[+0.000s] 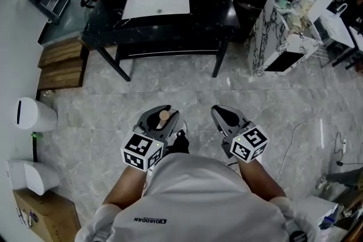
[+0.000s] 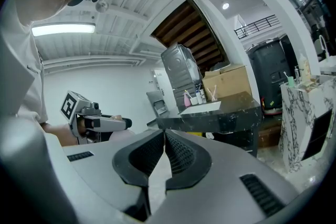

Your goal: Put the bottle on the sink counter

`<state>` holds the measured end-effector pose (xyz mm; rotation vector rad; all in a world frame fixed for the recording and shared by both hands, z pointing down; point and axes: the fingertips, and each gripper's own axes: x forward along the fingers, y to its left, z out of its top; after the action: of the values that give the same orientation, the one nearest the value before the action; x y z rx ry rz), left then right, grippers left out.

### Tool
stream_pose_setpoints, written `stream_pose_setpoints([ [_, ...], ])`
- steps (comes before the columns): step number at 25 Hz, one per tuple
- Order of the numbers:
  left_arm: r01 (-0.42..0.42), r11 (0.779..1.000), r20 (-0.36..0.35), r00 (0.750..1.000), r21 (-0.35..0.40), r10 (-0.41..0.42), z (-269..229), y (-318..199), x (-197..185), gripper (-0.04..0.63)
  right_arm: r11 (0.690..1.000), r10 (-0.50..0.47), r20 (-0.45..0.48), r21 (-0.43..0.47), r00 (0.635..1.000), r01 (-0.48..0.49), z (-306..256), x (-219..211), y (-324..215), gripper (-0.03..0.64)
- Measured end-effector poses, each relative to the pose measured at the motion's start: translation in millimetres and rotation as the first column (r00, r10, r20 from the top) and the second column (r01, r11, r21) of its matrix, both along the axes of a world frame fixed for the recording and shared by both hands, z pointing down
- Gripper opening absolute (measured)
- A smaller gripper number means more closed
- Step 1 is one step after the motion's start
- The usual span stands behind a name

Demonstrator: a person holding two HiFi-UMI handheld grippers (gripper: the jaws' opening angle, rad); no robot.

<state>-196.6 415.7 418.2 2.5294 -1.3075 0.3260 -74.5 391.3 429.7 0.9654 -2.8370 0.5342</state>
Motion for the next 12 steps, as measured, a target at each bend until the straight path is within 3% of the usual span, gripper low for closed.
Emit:
stream_pose_setpoints([
  [12, -0.084, 0.995, -0.004, 0.996, 0.050, 0.085, -21, -129, -31, 0.121, 0.996, 0.081, -0.033, 0.035, 0.996, -0.080, -25, -30, -116, 0.041],
])
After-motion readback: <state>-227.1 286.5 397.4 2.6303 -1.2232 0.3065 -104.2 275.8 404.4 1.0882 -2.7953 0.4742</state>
